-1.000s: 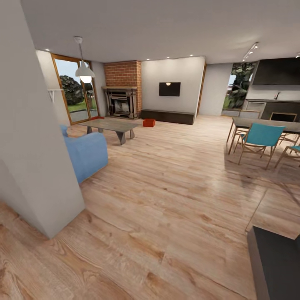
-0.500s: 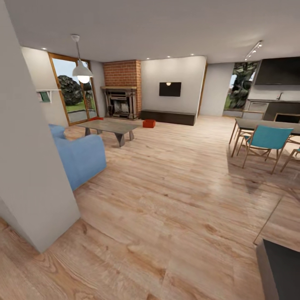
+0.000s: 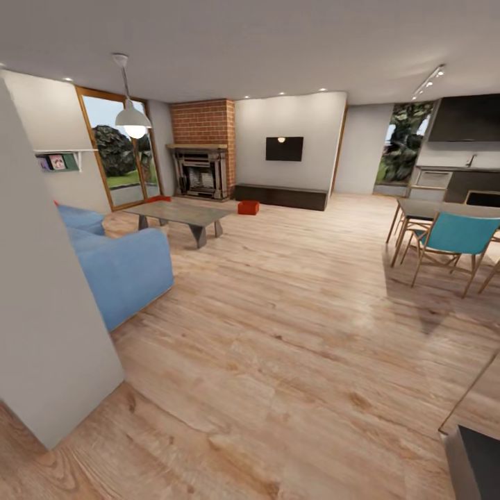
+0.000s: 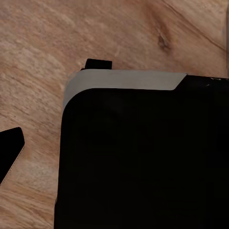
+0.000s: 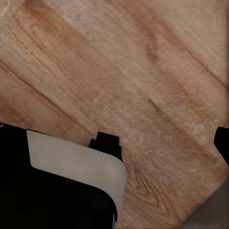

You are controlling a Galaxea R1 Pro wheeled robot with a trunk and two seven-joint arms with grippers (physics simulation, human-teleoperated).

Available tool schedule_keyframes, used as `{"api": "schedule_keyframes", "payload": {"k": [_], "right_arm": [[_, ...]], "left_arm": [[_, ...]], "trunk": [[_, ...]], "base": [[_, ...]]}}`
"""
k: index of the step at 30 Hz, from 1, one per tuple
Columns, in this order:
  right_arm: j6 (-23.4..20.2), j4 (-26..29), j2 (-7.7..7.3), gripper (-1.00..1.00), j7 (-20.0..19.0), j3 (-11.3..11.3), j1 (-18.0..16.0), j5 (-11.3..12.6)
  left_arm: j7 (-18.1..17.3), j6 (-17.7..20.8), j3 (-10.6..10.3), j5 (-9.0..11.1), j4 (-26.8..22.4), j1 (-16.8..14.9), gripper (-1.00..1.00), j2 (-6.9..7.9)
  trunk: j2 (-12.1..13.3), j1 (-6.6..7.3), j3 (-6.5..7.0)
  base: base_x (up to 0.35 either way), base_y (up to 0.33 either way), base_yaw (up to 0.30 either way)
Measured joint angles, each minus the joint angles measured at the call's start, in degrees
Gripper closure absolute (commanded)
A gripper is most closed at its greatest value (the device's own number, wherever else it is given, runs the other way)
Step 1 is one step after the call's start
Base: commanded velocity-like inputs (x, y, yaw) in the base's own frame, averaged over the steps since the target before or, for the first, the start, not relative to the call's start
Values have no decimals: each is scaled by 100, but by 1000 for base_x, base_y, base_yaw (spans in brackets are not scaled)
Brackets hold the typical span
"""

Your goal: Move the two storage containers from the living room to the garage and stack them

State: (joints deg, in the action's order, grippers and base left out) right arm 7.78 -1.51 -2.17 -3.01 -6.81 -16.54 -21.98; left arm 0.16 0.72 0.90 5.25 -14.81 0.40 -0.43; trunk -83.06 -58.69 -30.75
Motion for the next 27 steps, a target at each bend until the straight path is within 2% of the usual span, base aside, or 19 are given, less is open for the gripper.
{"api": "schedule_keyframes", "payload": {"k": [8,20,27], "right_arm": [[0,0,0,-100,8,0,0,1],[1,0,8,-100,61,0,0,19],[-8,0,2,-100,56,0,0,20]], "left_arm": [[0,0,0,0,0,0,-100,-3],[0,0,0,0,0,0,-100,-3],[0,0,0,0,0,0,-100,-3]], "trunk": [[0,0,0],[0,0,0],[0,0,0]], "base": [[338,0,-12],[338,0,-252],[338,0,-51]]}}
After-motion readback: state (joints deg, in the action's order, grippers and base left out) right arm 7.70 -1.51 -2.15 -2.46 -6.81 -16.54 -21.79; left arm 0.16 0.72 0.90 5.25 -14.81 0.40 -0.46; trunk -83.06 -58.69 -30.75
